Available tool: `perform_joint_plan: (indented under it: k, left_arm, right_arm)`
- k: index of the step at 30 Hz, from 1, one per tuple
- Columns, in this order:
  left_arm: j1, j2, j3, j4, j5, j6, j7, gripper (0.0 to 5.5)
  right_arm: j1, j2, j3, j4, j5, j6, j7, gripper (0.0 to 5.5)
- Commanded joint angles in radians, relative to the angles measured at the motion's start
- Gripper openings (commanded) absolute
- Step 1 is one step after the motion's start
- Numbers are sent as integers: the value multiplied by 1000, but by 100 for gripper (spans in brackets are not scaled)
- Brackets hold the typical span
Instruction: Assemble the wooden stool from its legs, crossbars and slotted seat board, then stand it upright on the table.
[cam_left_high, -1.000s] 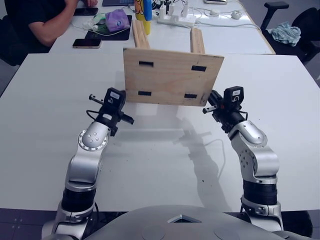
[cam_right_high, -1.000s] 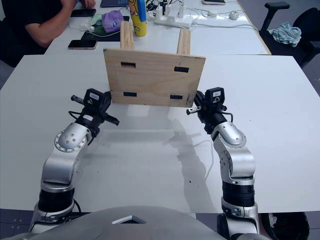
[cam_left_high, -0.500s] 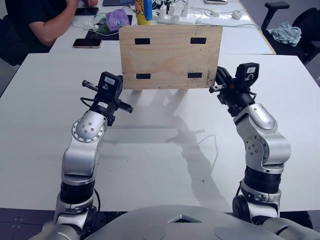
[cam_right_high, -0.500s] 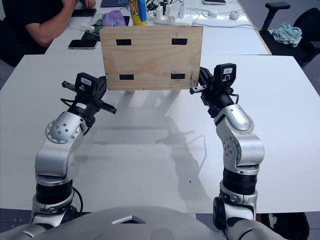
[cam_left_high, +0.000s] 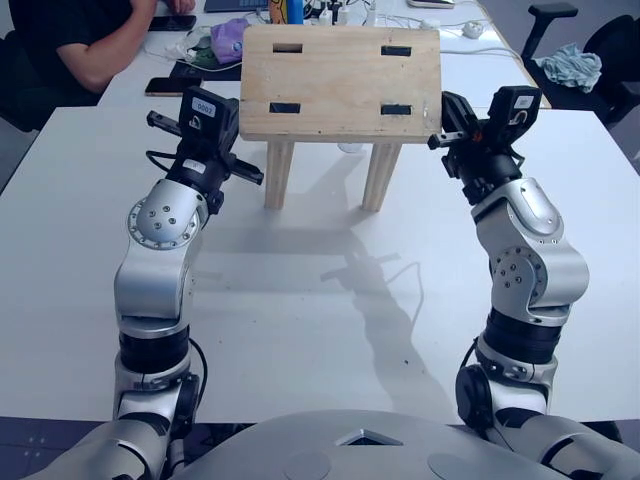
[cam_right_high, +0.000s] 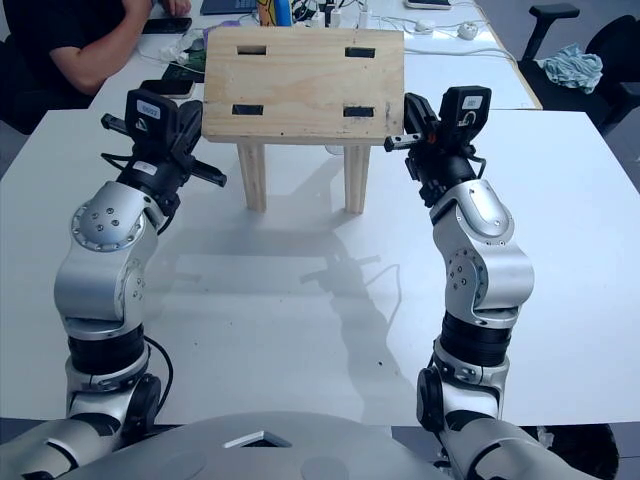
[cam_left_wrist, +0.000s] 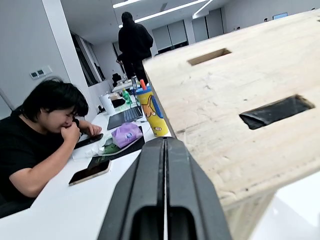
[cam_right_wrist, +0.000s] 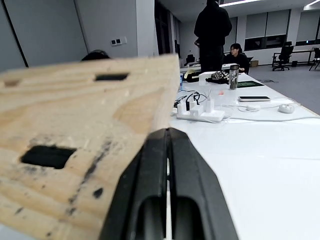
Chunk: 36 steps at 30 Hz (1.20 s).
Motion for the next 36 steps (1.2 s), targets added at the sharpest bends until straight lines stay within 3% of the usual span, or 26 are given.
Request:
perform_joint_plan:
  k: [1, 7, 15, 20, 25, 29, 32, 36]
  left_arm:
    - [-49, -15, -78, 63, -52, -22, -74, 0]
    - [-24, 20, -93, 155, -2, -112, -51, 0]
    - [-53, 51, -38, 372, 97, -377, 79, 0]
    - [75, 76, 36, 313, 117, -431, 126, 0]
    - [272, 134, 55, 174, -39, -451, -83, 0]
    - [309, 220, -36, 141, -200, -454, -382, 0]
    - [229, 238, -121, 223, -227, -455, -516, 0]
    - [44, 228, -219, 505, -163, -520, -631, 0]
  right_arm:
    - [-44, 31, 60, 47, 29, -7, 24, 0]
    - [44, -20, 110, 137, -96, -90, 7, 0]
    - [-23, -28, 86, 416, -243, -344, -95, 0]
    - [97, -60, 94, 338, -258, -368, -54, 0]
    - [207, -184, 99, 290, -140, -290, 207, 0]
    - [147, -330, 115, 449, -84, -302, 486, 0]
    - [21, -376, 161, 614, -75, -342, 668, 0]
    - [-152, -371, 251, 869, -138, -463, 845, 0]
